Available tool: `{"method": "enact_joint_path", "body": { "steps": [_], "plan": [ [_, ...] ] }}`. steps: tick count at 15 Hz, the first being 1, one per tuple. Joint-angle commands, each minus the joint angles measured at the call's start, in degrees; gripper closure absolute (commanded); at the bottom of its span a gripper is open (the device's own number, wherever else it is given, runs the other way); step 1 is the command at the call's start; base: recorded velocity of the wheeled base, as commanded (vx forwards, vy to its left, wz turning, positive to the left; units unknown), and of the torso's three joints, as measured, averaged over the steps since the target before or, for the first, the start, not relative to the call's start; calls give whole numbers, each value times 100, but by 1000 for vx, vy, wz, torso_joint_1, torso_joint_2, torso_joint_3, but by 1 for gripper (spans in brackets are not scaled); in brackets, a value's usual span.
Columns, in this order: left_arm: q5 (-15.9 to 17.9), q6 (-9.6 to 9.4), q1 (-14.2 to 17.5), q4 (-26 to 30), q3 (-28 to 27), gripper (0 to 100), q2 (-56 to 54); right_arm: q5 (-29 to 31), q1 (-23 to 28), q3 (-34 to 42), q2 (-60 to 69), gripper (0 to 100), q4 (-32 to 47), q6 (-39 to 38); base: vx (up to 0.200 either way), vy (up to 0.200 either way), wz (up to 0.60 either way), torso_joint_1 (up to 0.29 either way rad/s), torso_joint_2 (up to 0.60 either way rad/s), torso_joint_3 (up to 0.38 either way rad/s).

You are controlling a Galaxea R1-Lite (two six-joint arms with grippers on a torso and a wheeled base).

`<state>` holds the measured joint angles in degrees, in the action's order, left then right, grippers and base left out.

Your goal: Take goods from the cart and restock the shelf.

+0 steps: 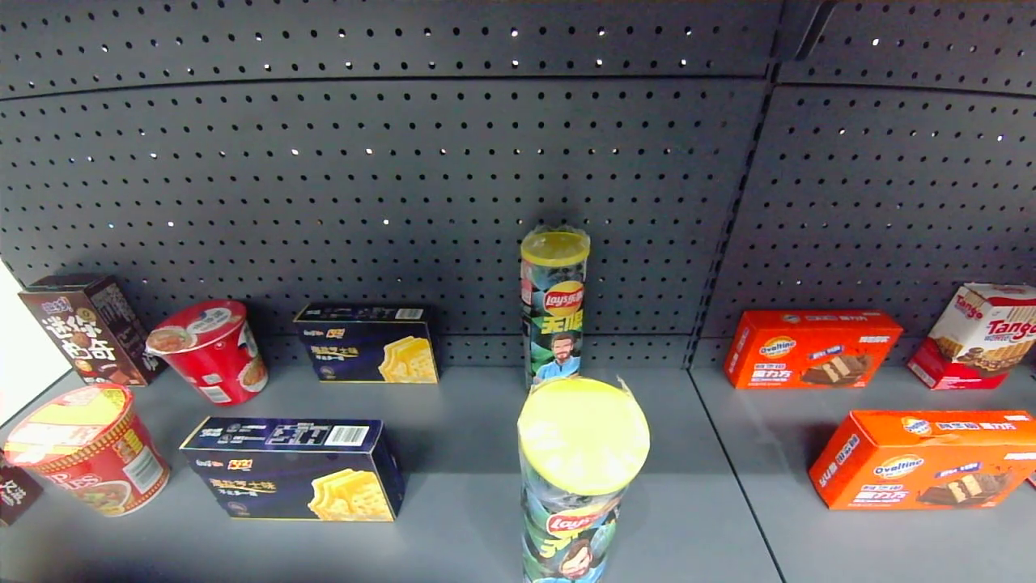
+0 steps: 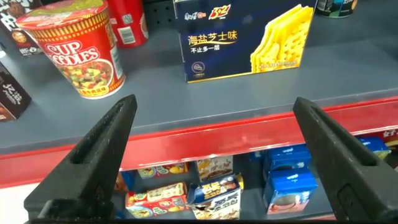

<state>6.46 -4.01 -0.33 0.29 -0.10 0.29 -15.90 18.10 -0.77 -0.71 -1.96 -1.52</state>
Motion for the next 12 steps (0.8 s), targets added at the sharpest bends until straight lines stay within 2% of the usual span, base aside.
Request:
{"method": "enact_joint_path", "body": {
  "steps": [1,8,9,10,11,12],
  "plan": [
    [-31,-3,7,-3,10,0,-3,403,9,59,71,0,-120,-129,0,0,0,0,0,0],
    [-66,14,-2,-3,1,0,-3,438,9,68,71,0,-164,-217,0,0,0,0,0,0],
    [-75,14,7,-3,1,0,-3,992,18,68,71,0,-147,-76,0,0,0,0,0,0],
    [-119,23,-2,-3,10,0,-3,2029,18,77,71,0,-41,3,0,0,0,0,0,0],
    [-171,32,-2,-3,10,0,-3,2038,18,68,71,0,64,-146,0,0,0,0,0,0],
    [-224,41,-2,-3,1,0,-3,1765,9,68,71,0,179,73,0,0,0,0,0,0]
  ]
}}
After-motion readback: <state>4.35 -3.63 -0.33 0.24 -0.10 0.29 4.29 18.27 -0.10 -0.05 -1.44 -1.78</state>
